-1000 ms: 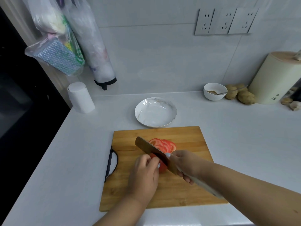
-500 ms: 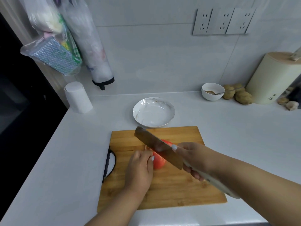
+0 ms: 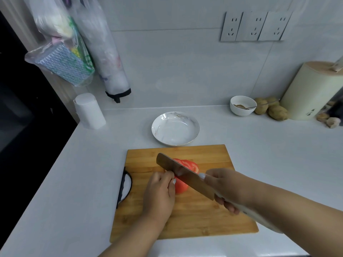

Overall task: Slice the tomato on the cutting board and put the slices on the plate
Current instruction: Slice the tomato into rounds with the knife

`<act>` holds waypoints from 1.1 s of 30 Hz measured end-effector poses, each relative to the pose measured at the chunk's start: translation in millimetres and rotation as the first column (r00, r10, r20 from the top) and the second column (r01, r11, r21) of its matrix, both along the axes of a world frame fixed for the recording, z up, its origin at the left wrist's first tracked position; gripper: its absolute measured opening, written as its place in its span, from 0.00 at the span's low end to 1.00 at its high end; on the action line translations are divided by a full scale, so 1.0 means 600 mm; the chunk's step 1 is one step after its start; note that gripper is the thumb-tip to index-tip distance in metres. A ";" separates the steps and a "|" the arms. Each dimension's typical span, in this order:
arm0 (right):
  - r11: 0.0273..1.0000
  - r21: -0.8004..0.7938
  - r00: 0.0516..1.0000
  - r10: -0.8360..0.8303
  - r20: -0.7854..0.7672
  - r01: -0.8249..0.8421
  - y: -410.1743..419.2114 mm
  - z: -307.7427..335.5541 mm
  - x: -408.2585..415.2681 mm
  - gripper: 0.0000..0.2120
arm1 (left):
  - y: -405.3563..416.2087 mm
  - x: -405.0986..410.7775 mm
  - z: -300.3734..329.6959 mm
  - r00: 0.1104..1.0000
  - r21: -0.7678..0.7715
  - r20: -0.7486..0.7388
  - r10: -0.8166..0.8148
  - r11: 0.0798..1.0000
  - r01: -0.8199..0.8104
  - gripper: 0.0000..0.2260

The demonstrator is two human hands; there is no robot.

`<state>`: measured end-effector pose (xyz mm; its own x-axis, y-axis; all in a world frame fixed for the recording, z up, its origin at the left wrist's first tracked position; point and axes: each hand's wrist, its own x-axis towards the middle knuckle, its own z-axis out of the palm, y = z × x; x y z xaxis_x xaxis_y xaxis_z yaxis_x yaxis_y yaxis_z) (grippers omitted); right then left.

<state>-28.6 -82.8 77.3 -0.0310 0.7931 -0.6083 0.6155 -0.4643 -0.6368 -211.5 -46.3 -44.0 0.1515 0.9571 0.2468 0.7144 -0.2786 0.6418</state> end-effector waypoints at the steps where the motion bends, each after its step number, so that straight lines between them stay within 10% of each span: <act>1: 1.000 0.001 1.000 0.004 0.001 -0.004 0.002 0.000 -0.002 0.19 | 0.000 0.000 -0.001 1.000 0.004 0.000 0.000 1.000 0.000 0.05; 33: 0.999 -0.045 1.000 -0.028 -0.004 0.028 0.013 -0.032 -0.002 0.19 | -0.002 0.004 -0.003 1.000 0.005 0.002 0.018 1.000 -0.018 0.04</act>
<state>-29.6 -75.2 58.0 -0.0122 0.7658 -0.6430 0.5987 -0.5095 -0.6181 -208.9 -47.3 -46.0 0.1338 0.9584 0.2520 0.7180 -0.2690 0.6420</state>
